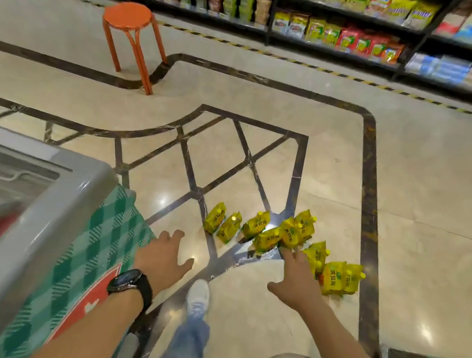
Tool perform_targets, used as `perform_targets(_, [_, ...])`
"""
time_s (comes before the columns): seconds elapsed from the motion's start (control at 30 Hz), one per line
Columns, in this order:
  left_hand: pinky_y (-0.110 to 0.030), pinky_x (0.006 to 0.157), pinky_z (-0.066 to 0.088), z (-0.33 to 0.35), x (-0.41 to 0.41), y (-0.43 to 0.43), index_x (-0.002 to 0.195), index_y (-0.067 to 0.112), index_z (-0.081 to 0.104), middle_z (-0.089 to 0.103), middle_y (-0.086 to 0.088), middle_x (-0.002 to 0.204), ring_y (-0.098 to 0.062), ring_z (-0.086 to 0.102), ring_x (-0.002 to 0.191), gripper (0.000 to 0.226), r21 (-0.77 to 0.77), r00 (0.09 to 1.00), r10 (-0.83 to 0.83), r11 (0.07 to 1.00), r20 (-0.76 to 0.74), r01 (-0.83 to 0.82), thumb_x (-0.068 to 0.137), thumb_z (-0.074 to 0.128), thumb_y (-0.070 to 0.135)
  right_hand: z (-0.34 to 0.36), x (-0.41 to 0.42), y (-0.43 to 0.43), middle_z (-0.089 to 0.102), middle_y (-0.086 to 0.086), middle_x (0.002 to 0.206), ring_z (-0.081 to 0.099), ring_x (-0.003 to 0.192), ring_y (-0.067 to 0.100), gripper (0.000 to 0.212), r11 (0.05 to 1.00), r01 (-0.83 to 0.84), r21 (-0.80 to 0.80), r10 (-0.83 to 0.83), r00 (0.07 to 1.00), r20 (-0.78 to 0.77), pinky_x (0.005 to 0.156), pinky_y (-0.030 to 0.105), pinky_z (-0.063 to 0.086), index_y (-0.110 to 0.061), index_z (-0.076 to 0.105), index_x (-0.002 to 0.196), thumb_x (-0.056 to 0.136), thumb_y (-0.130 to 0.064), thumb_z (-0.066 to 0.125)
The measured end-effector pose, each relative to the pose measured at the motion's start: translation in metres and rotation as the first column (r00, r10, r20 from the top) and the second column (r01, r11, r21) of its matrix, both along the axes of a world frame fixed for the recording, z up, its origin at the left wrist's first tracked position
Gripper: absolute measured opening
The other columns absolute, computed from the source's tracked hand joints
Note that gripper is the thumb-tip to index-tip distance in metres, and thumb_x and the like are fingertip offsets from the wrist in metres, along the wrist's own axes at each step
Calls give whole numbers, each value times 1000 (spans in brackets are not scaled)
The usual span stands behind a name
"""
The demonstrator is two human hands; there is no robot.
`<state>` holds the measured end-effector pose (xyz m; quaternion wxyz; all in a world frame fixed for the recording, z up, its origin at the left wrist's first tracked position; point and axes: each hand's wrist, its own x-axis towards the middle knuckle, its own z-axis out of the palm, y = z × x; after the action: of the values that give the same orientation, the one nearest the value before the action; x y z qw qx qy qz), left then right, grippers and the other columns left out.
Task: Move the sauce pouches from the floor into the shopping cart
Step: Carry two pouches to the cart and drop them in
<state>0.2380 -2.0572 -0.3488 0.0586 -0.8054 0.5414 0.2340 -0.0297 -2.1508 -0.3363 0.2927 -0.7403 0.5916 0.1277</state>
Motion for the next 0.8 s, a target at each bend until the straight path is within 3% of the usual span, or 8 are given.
perform_targets(0.1, [-38,85,53,-62,20,-51,144,26,34,54,-5,130,-26,61,113,64,74,996,39,997,-82,-33,91,50,60,-47,27,-47,33,6,146,39,132,28,86,996,38,76,-35,999,-38,89,38,47,-26,25,148,75,-37,69])
perform_targets(0.27, [-38,90,52,-190,44,-129,146,25,30,51,-5,134,-26,60,115,67,194,982,92,979,-166,-59,92,49,60,-156,75,-123,35,5,147,40,133,23,82,973,131,191,-140,990,31,96,35,43,-25,27,147,77,-33,69])
perform_targets(0.37, [-37,90,48,-268,52,-164,148,23,26,46,-6,138,-28,59,117,70,229,966,162,967,-199,-115,93,51,59,-233,99,-156,27,5,154,30,142,21,86,957,147,248,-170,982,76,103,30,36,-20,22,150,79,-27,70])
perform_targets(0.47, [-40,92,48,-351,58,-195,152,21,21,42,-8,141,-30,55,121,78,251,947,241,950,-215,-185,92,54,58,-314,115,-186,28,2,153,30,141,20,87,949,125,289,-168,978,127,102,27,35,-19,22,150,79,-21,72])
perform_targets(0.53, [-44,97,48,-407,61,-212,154,19,18,40,-11,143,-34,50,125,82,243,922,302,939,-243,-244,91,57,55,-367,120,-209,29,4,153,33,140,23,86,967,66,246,-106,983,152,102,31,38,-19,24,150,77,-16,70])
perform_targets(0.67, [-47,105,42,-510,62,-249,155,14,21,38,-17,147,-37,42,133,87,127,884,365,931,-293,-342,90,64,51,-462,128,-270,24,4,158,30,142,29,88,988,-156,-19,157,978,139,100,42,47,-22,34,148,69,4,59])
perform_targets(0.8, [-47,105,44,-588,52,-273,150,18,35,48,-12,143,-33,46,131,73,-16,844,329,929,-422,-370,89,68,40,-532,147,-319,25,-1,160,22,146,25,65,872,-487,-57,488,873,-3,112,37,31,-23,47,142,81,-5,61])
